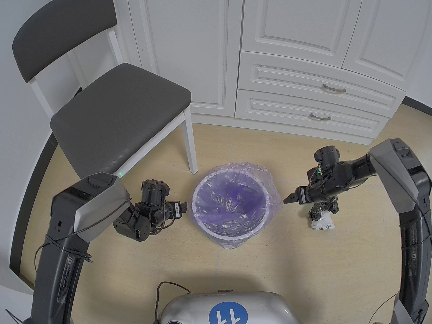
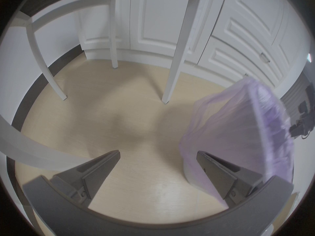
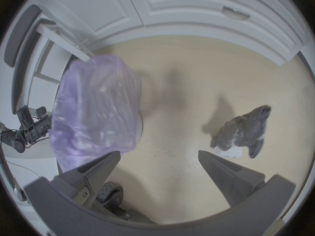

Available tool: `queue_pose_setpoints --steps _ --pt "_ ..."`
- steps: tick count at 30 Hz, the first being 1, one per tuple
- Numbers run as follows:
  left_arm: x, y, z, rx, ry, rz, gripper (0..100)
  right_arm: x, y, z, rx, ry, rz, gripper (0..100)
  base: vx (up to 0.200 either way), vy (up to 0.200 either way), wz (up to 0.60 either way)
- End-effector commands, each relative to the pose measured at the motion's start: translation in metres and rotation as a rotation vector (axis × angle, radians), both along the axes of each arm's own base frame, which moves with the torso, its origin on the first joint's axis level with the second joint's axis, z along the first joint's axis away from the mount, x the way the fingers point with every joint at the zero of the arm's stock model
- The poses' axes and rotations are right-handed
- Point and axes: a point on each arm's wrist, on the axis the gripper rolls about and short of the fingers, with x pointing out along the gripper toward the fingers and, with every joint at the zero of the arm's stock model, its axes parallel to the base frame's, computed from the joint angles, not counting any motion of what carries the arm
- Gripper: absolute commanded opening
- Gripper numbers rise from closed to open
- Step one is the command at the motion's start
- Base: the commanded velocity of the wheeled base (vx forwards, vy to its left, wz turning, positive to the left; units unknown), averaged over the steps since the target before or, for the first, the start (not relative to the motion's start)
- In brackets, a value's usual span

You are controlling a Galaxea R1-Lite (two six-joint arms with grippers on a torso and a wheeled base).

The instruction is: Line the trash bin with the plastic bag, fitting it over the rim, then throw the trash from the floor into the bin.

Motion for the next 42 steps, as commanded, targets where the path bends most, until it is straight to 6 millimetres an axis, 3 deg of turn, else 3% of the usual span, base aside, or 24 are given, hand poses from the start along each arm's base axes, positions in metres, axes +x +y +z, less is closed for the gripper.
queue_pose_setpoints --steps 1,4,8,10,14,20,21,23,24,26,32,35,42 --pt "-0.019 -0.006 0.048 -0.056 -0.08 -0.018 100 -0.019 -0.007 0.057 0.017 -0.112 0.002 100 0.0 0.0 0.0" --pt "-0.027 -0.006 0.065 -0.063 -0.108 -0.022 100 -0.026 -0.009 0.072 0.025 -0.17 -0.001 100 0.0 0.0 0.0" --pt "-0.037 -0.007 0.105 -0.082 -0.164 -0.038 100 -0.038 -0.017 0.096 0.033 -0.255 -0.016 100 0.0 0.0 0.0" --pt "-0.038 -0.008 0.112 -0.083 -0.17 -0.042 100 -0.041 -0.018 0.102 0.035 -0.278 -0.021 100 0.0 0.0 0.0" --pt "-0.047 -0.029 0.132 -0.086 -0.173 -0.092 100 -0.052 -0.022 0.117 0.037 -0.357 -0.031 100 0.0 0.0 0.0" --pt "-0.059 -0.076 0.141 -0.048 -0.153 -0.187 100 -0.072 -0.026 0.136 0.024 -0.455 -0.044 100 0.0 0.0 0.0" --pt "-0.063 -0.093 0.144 -0.02 -0.134 -0.21 100 -0.079 -0.025 0.14 0.009 -0.484 -0.049 100 0.0 0.0 0.0" --pt "-0.063 -0.095 0.144 -0.019 -0.132 -0.212 100 -0.08 -0.025 0.14 0.008 -0.486 -0.051 100 0.0 0.0 0.0" --pt "-0.062 -0.124 0.14 0.01 -0.102 -0.236 100 -0.088 -0.024 0.144 -0.012 -0.534 -0.074 100 0.0 0.0 0.0" --pt "-0.059 -0.139 0.135 0.017 -0.097 -0.248 100 -0.09 -0.024 0.146 -0.018 -0.561 -0.083 100 0.0 0.0 0.0" --pt "-0.034 -0.172 0.095 0.093 -0.049 -0.195 100 -0.088 -0.026 0.147 -0.03 -0.6 -0.114 100 0.0 0.0 0.0" --pt "-0.027 -0.182 0.084 0.116 -0.017 -0.15 100 -0.087 -0.028 0.148 -0.033 -0.601 -0.123 100 0.0 0.0 0.0" --pt "-0.033 -0.186 0.067 0.157 0.04 -0.158 100 -0.084 -0.033 0.146 -0.036 -0.598 -0.137 100 0.0 0.0 0.0"
